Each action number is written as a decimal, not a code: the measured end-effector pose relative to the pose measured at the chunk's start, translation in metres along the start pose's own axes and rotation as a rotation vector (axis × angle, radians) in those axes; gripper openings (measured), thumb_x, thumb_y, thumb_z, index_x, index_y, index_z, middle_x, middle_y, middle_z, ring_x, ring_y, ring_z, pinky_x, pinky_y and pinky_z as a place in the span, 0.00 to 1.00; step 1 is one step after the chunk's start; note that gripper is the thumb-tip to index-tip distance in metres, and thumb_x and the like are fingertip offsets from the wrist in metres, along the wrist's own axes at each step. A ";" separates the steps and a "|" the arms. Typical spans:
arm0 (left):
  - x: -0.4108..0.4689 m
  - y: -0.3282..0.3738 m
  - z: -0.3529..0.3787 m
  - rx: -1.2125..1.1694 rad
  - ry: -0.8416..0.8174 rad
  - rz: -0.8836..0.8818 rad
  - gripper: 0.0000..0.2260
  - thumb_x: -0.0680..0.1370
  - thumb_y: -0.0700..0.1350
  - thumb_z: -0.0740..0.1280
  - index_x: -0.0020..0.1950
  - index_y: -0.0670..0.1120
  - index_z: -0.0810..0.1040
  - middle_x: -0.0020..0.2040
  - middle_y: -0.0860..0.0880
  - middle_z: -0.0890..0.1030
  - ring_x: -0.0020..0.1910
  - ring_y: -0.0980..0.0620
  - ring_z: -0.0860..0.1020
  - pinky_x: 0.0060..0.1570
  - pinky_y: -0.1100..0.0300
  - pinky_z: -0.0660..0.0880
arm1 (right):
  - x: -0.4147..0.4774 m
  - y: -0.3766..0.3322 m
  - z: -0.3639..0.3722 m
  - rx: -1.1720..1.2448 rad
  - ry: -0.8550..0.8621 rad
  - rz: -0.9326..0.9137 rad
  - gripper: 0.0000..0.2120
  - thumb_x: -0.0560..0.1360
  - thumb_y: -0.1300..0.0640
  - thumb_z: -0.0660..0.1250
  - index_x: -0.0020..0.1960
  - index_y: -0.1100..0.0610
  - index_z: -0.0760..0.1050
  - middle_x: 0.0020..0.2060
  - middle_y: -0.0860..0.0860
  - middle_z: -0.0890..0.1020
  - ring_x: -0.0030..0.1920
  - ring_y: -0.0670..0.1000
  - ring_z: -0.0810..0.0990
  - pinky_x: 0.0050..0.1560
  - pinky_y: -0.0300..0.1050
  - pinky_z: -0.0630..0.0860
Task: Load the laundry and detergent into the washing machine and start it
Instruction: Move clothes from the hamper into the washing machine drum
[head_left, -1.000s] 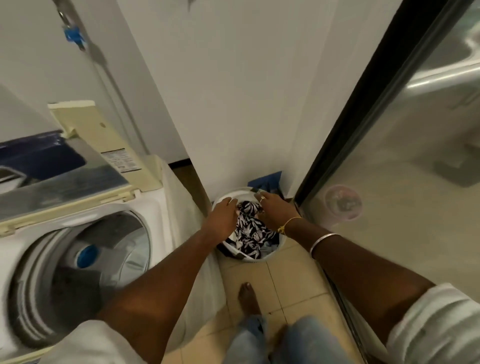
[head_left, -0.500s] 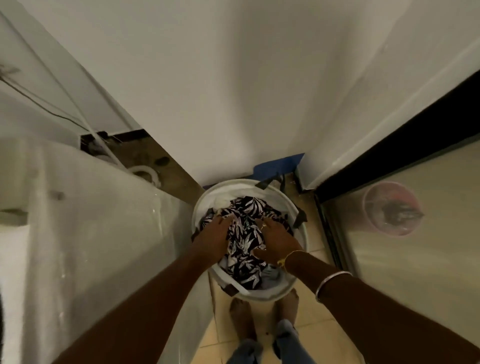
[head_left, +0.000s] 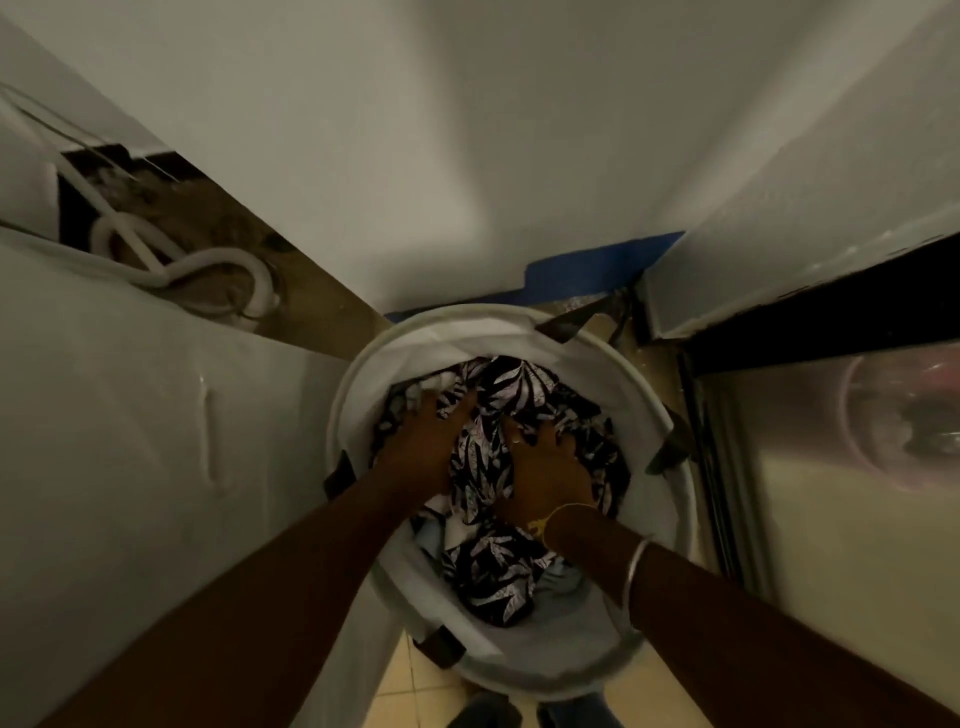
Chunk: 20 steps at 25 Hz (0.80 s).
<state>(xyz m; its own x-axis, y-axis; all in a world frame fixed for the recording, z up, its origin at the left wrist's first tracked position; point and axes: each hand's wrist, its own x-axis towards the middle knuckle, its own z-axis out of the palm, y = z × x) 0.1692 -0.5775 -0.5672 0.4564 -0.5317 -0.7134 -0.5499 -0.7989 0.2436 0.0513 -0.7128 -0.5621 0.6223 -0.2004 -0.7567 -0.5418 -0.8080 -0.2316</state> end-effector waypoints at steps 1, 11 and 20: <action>0.003 0.000 -0.001 -0.047 0.009 0.007 0.43 0.72 0.66 0.66 0.80 0.55 0.48 0.78 0.38 0.53 0.76 0.35 0.57 0.74 0.39 0.58 | -0.001 -0.001 -0.002 -0.004 0.026 -0.006 0.48 0.70 0.39 0.72 0.80 0.47 0.47 0.74 0.61 0.57 0.71 0.66 0.61 0.65 0.61 0.72; -0.121 0.042 -0.119 -0.240 0.234 0.102 0.19 0.80 0.50 0.63 0.70 0.50 0.71 0.64 0.45 0.75 0.61 0.45 0.76 0.62 0.52 0.74 | -0.123 -0.035 -0.111 0.099 0.241 -0.063 0.32 0.74 0.38 0.63 0.75 0.43 0.60 0.67 0.54 0.69 0.63 0.58 0.75 0.57 0.53 0.78; -0.234 0.075 -0.251 -0.177 0.539 0.248 0.14 0.74 0.46 0.69 0.59 0.45 0.76 0.49 0.44 0.79 0.47 0.43 0.79 0.46 0.55 0.75 | -0.246 -0.080 -0.249 0.080 0.437 -0.124 0.30 0.70 0.39 0.65 0.71 0.42 0.64 0.63 0.53 0.72 0.61 0.59 0.76 0.59 0.56 0.77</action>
<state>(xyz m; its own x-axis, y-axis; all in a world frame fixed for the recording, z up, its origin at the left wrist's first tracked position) 0.1970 -0.5831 -0.2166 0.6447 -0.7377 -0.2004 -0.5818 -0.6435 0.4974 0.0827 -0.7372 -0.2054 0.8558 -0.3337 -0.3953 -0.4794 -0.7988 -0.3633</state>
